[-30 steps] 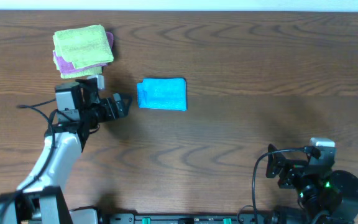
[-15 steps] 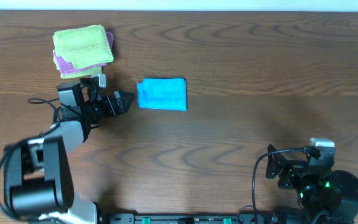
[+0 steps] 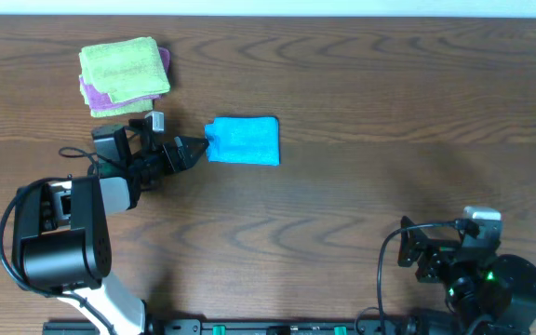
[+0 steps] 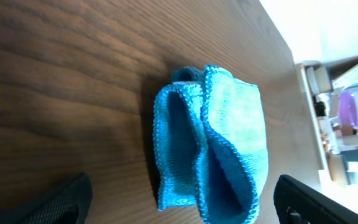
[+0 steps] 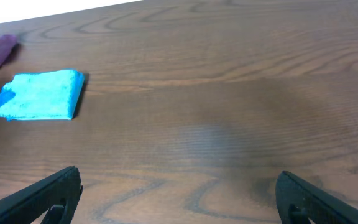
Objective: Fold the cloth
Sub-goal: 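Close the left gripper on the folded blue cloth's left edge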
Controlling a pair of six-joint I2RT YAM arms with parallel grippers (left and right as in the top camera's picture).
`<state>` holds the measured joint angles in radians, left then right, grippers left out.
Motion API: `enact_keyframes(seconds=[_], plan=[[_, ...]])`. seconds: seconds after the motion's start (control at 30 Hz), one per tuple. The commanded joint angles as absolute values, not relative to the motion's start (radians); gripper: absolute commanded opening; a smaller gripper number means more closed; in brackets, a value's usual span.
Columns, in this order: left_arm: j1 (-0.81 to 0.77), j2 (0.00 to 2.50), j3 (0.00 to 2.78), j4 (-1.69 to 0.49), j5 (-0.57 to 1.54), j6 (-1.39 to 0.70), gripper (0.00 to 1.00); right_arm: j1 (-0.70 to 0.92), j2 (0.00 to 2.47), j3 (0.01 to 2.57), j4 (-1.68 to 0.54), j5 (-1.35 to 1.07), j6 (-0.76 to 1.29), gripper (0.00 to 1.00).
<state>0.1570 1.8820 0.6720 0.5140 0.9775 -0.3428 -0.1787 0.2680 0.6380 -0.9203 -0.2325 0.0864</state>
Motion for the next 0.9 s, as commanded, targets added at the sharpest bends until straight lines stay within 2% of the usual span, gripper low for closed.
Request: enact_keyframes(seconds=[0.0, 0.5, 0.87], plan=[[0.157, 1.932, 0.670, 0.498, 0.993, -0.408, 0.95, -0.169, 0.267, 0.630, -0.921, -0.237, 0.073, 0.99], [0.081, 1.990, 0.670, 0.452, 1.017, -0.454, 0.95, -0.169, 0.267, 0.630, -0.921, -0.237, 0.073, 0.99], [0.019, 1.990, 0.671, 0.445, 0.937, -0.472, 0.95, -0.169, 0.267, 0.630, -0.921, -0.236, 0.073, 0.99]])
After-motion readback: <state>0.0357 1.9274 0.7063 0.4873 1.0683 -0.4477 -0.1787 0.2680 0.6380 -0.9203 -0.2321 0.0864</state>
